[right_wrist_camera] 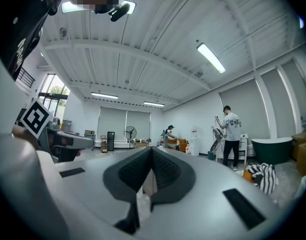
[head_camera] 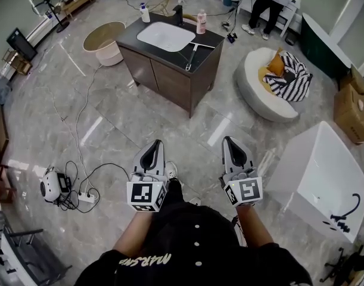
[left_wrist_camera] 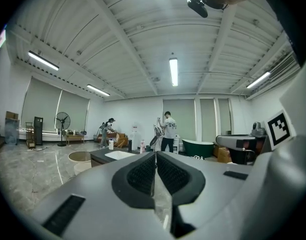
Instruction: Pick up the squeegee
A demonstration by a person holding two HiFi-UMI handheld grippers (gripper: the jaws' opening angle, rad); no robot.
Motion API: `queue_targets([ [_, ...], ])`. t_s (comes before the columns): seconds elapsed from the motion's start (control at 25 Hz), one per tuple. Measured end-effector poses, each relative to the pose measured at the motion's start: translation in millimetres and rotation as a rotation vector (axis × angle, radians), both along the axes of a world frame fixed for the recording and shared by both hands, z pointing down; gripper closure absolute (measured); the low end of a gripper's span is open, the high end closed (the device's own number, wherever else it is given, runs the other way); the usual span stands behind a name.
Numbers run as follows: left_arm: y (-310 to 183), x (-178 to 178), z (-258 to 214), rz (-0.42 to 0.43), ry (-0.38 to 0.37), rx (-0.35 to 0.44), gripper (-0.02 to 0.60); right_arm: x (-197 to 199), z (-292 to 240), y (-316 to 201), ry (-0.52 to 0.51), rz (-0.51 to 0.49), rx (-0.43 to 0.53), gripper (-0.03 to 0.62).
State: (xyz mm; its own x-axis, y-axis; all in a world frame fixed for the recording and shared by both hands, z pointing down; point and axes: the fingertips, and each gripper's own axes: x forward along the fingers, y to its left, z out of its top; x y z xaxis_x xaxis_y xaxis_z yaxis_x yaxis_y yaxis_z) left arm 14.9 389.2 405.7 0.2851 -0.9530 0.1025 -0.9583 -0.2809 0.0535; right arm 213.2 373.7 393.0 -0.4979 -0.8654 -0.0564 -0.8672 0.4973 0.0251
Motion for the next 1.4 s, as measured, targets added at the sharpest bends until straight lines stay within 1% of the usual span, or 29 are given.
queue_targets([
  [0.2, -36.3, -3.2, -2.5, -0.001, 0.008, 0.018, 0.561, -3.3, -3.0, -33.4, 0.001, -0.005, 0.011, 0.599],
  [0.4, -78.0, -15.8, -3.1, -0.007, 0.008, 0.011, 0.561, -16.4, -5.7, -76.6, 0.003, -0.003, 0.007, 0.599],
  [0.84, -168.6, -60.7, -2.2, -0.014, 0.044, -0.003, 0.561, -62.9, -6.3, -169.9, 0.038, -0.009, -0.016, 0.599],
  [0.96, -190.0, -76.1, -2.1, -0.01, 0.039, -0.006, 0.561, -80.7, -6.9, -190.6, 0.046, -0.011, -0.015, 0.599],
  [1.16, -217.7, -100.2, -6.6, -0.002, 0.039, 0.002, 0.561, -108.2, -11.0, -218.2, 0.054, -0.017, -0.004, 0.599],
  [1.4, -234.5, -124.0, -1.2, -0.005, 0.039, -0.004, 0.561, -129.8, -6.1, -239.1, 0.054, -0.013, -0.013, 0.599],
])
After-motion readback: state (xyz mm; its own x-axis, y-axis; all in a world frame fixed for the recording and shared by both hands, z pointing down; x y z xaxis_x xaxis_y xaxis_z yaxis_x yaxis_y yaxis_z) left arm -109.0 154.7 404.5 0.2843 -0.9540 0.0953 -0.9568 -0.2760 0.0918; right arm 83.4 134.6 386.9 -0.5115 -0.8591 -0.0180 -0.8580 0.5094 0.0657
